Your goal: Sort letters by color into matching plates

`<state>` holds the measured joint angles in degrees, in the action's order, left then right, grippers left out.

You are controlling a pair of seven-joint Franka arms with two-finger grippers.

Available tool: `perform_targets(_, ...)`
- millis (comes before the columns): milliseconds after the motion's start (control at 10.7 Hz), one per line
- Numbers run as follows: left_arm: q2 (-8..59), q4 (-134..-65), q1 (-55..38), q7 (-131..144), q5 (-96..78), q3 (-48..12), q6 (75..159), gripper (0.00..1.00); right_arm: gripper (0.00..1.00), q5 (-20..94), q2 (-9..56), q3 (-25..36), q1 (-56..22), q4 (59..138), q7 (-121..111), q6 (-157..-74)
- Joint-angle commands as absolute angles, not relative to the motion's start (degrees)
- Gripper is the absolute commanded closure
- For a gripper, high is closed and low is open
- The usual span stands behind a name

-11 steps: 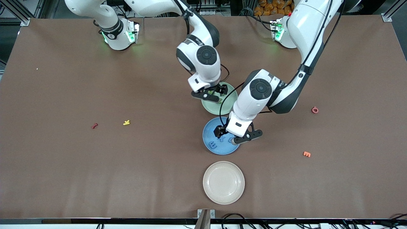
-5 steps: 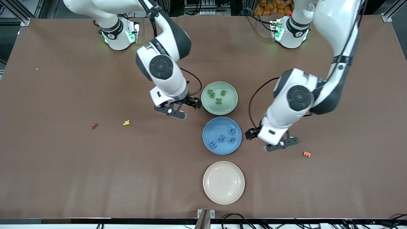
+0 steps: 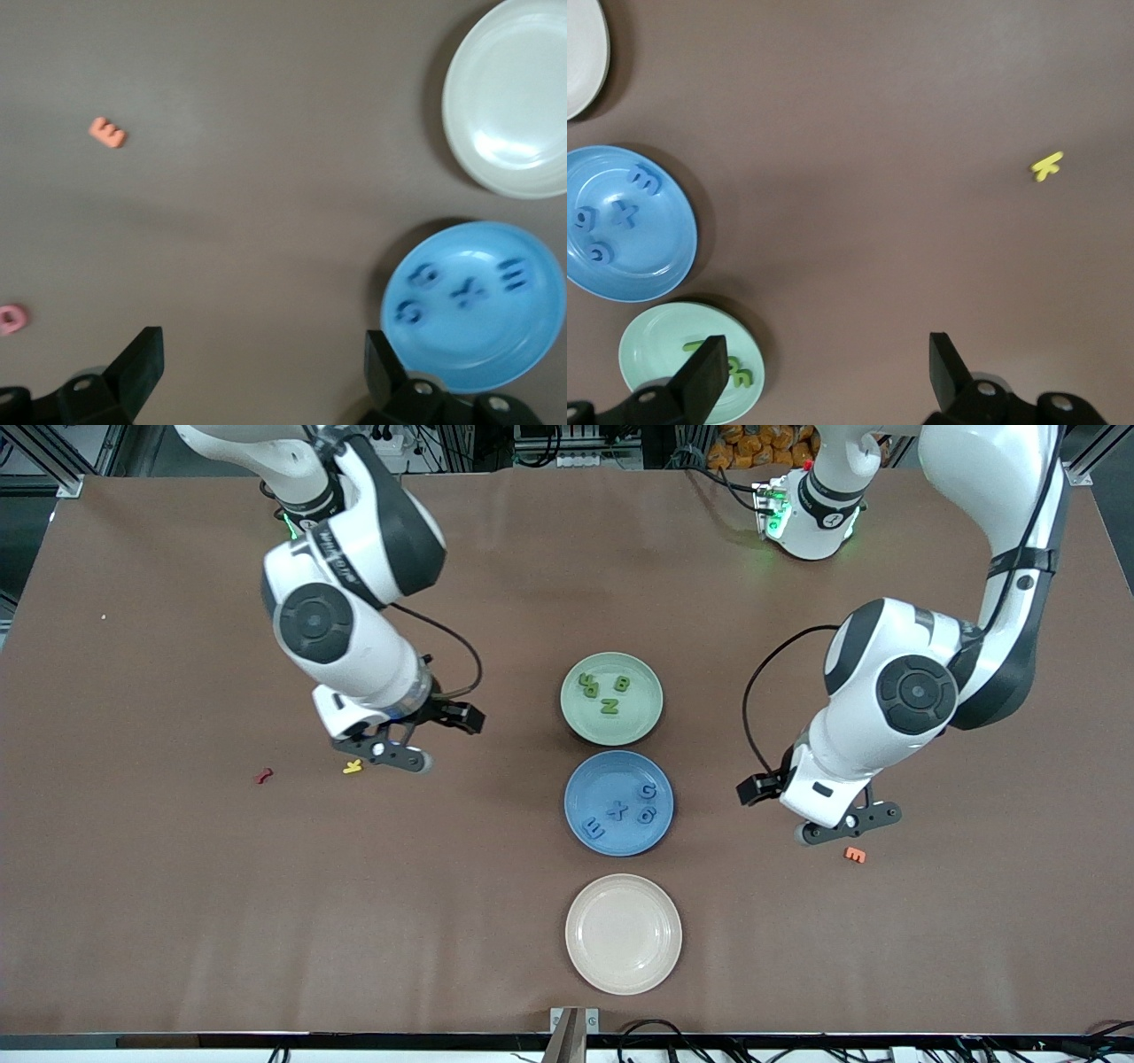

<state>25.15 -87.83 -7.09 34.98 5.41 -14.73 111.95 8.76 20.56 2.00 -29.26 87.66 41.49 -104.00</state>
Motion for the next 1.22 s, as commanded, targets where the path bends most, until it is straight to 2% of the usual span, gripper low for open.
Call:
perform_targets(0,12.44,-101.02,-6.15,24.74,4.13,-10.40,109.86,0.00,0.00,7.74,14.96,3.16,-24.89,91.48,32.55,-102.75)
perform_targets(187,5.92,-107.73,-5.89,19.71,4.13,-7.75,109.78,0.00,0.00,7.82,10.83,3.16,-19.10,94.12,23.60,-101.79)
perform_targets(374,2.04,-110.30,-5.19,18.81,4.13,-7.38,108.64,0.00,0.00,7.82,8.62,3.25,-14.26,94.04,16.29,-98.80)
perform_targets(655,-2.44,-109.25,-5.18,18.46,4.48,-5.02,105.73,0.00,0.00,7.82,5.99,3.25,-10.82,94.04,12.58,-97.91)
perform_targets(936,-5.79,-104.26,-5.10,16.79,4.13,-2.37,105.21,0.00,0.00,7.73,3.35,3.25,-6.78,94.04,4.07,-97.56)
perform_targets(1123,-5.63,-98.82,-3.88,10.50,2.22,-1.76,100.32,0.00,0.00,4.69,2.37,3.34,-5.89,92.30,1.33,-96.51)
